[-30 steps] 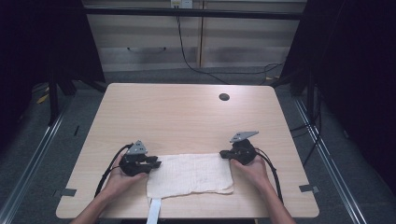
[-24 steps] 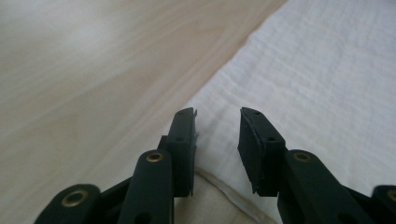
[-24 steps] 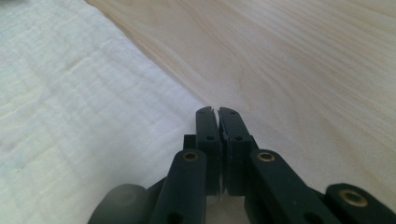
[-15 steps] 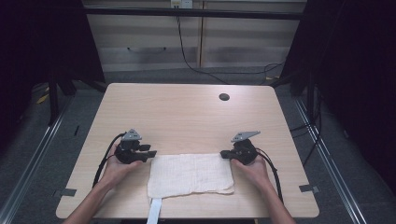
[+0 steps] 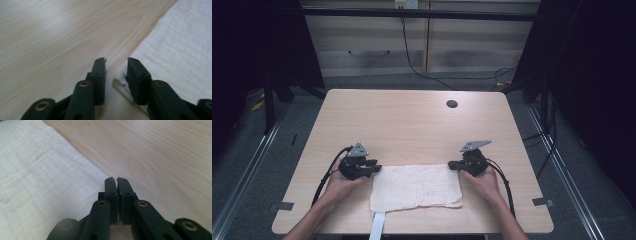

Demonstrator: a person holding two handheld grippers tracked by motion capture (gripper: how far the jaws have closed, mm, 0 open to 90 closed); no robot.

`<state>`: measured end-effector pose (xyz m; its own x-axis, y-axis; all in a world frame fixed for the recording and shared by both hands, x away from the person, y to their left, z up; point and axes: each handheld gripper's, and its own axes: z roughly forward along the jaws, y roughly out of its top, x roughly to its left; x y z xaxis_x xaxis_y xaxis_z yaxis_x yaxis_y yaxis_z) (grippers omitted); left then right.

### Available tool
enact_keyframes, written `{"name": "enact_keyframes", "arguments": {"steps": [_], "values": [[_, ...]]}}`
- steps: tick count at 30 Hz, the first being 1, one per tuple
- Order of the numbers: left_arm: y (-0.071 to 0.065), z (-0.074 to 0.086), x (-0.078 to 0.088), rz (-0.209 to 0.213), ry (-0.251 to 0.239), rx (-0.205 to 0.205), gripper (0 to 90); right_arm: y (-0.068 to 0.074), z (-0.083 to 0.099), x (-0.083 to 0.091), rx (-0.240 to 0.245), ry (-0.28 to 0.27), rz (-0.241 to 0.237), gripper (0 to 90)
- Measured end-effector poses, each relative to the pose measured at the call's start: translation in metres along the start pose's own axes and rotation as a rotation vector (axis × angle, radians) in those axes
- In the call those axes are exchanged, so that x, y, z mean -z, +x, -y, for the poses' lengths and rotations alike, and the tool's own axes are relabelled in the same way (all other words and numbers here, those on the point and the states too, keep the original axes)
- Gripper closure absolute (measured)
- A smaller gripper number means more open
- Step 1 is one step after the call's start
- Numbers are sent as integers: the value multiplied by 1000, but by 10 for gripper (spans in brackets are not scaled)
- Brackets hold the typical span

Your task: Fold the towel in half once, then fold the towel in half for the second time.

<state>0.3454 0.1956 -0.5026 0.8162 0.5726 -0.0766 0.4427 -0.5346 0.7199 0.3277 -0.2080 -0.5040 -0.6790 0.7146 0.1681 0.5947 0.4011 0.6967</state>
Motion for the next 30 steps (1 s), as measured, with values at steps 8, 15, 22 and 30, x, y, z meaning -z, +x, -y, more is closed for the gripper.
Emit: {"name": "enact_keyframes", "arguments": {"steps": [8,15,22,30], "values": [[-5,1,0,8,-7,2,824,1,-2,0,6,-9,8,877],[-3,1,0,14,-2,13,837,3,-8,7,14,-67,3,878],[-6,0,0,1,0,3,861,10,-12,15,29,-114,-12,878],[-6,-1,0,0,3,3,864,18,-17,25,53,-148,-33,879]]}}
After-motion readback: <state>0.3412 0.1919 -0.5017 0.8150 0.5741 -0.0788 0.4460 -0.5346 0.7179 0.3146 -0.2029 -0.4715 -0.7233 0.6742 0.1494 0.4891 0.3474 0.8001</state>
